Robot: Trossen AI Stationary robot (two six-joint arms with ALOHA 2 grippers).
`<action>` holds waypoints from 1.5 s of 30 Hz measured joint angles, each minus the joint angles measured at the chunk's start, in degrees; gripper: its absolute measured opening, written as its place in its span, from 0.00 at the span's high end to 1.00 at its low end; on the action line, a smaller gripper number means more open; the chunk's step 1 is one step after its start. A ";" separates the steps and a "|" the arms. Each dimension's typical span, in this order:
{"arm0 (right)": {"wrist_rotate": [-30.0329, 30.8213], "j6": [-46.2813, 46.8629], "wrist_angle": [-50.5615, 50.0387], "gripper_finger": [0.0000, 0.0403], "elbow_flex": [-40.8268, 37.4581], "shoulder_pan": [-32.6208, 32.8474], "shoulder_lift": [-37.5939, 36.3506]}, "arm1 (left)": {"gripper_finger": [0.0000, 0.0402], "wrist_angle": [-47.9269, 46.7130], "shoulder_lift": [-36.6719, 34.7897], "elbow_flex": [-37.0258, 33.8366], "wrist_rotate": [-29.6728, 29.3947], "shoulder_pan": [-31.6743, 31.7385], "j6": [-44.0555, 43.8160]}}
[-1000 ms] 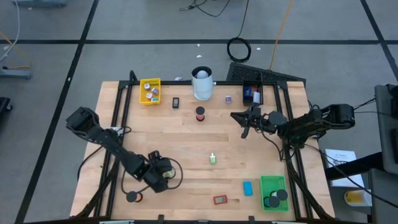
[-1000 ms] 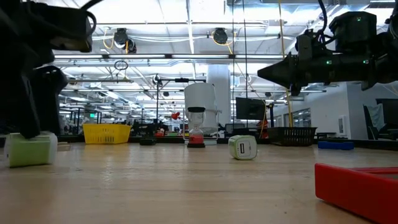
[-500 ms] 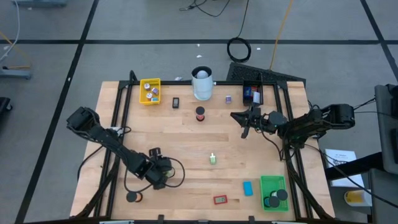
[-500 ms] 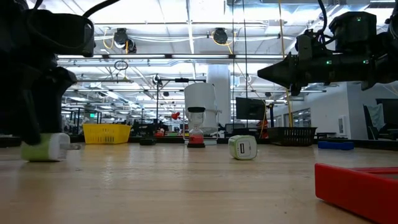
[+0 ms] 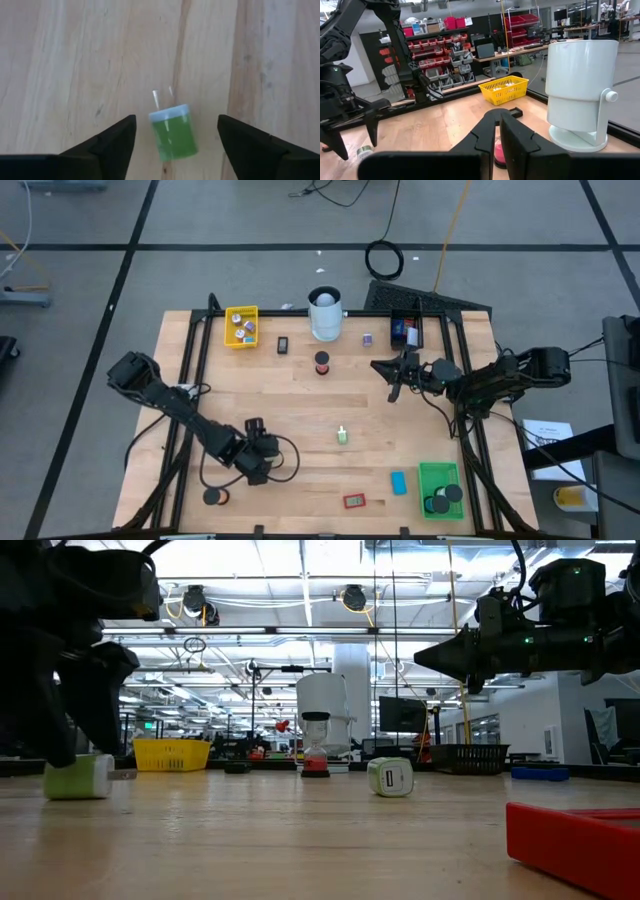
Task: Pick & Place Office items
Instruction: Put the green charger adapter into the yellow bin
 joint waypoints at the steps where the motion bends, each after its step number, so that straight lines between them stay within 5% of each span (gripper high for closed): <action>1: -0.01 0.00 0.00 0.96 0.00 0.00 0.00 | 0.27 -0.11 0.00 -0.02 0.02 0.19 -0.27; 6: 0.00 0.00 0.00 0.96 0.00 0.00 0.00 | 0.31 0.03 0.00 -1.21 0.45 1.30 -0.03; 20: 0.00 0.00 -0.05 0.96 0.00 0.00 0.00 | 0.65 5.18 -0.63 -4.81 3.49 3.94 4.41; 24: -0.01 0.00 -0.14 0.96 0.00 0.00 0.00 | 0.66 3.37 -3.83 -4.81 4.08 4.92 7.30; 31: 0.01 0.00 -0.47 0.96 0.00 0.00 0.00 | 0.64 -11.76 -18.50 -4.81 -11.33 8.62 7.17; 38: 0.00 0.00 -0.39 0.96 0.00 0.00 0.00 | 0.65 -21.14 -32.89 -4.79 -20.65 24.45 10.01; 45: -0.01 0.00 -0.35 0.96 0.00 0.00 0.00 | 0.65 -12.03 -33.74 -4.79 -13.31 53.34 26.51</action>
